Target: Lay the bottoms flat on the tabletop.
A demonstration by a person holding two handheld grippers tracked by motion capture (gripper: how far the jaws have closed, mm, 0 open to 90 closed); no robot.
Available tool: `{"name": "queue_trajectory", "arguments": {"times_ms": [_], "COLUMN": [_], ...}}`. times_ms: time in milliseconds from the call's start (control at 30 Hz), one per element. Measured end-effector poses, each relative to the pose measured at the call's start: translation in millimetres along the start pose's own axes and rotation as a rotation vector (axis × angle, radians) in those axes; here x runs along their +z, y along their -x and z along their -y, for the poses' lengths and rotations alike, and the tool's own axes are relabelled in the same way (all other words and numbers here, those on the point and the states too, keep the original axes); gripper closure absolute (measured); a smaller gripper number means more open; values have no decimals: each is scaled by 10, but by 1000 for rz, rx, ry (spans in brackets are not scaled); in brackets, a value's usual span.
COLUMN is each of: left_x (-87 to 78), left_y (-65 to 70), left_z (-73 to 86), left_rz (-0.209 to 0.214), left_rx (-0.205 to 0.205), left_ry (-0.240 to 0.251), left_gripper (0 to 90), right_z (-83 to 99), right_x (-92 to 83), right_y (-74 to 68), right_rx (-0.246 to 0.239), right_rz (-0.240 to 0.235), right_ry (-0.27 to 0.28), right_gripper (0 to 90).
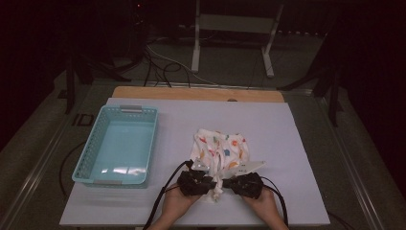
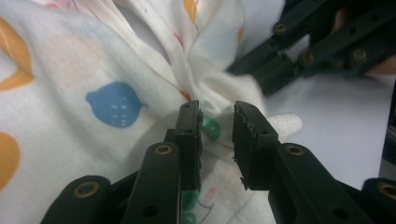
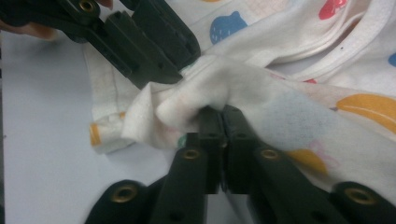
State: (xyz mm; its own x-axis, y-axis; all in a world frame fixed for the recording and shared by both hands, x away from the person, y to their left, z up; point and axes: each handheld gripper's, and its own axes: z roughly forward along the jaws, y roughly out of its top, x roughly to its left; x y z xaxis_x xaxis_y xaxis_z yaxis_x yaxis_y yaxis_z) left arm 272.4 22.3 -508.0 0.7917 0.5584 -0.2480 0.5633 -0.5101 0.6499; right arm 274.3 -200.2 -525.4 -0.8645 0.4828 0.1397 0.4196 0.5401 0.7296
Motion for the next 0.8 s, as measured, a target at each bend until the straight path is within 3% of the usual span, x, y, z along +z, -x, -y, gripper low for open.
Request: {"name": "queue_trajectory", "arguments": {"times_ms": [100, 267, 533, 633, 733, 800], "left_x": [8, 17, 18, 12, 18, 38], "left_y": [10, 16, 52, 75, 91, 111], "left_z": [4, 6, -13, -33, -64, -85], "left_rz": [-2, -5, 2, 2, 1, 7], "left_rx": [-1, 3, 8, 10, 15, 12], "left_ry": [3, -6, -4, 4, 3, 6], "left_gripper": [723, 722, 714, 704, 685, 651], "right_z": [6, 45, 383, 508, 581, 600], "right_x": [-67, -357, -894, -1048, -1160, -1192], "right_y": [19, 14, -21, -36, -32, -1], "right_rx": [14, 27, 46, 66, 78, 113], "right_rz": [-10, -4, 53, 53, 59, 55], "right_ry": [9, 31, -8, -22, 9, 31], "right_gripper": [892, 892, 890, 882, 832, 817]}}
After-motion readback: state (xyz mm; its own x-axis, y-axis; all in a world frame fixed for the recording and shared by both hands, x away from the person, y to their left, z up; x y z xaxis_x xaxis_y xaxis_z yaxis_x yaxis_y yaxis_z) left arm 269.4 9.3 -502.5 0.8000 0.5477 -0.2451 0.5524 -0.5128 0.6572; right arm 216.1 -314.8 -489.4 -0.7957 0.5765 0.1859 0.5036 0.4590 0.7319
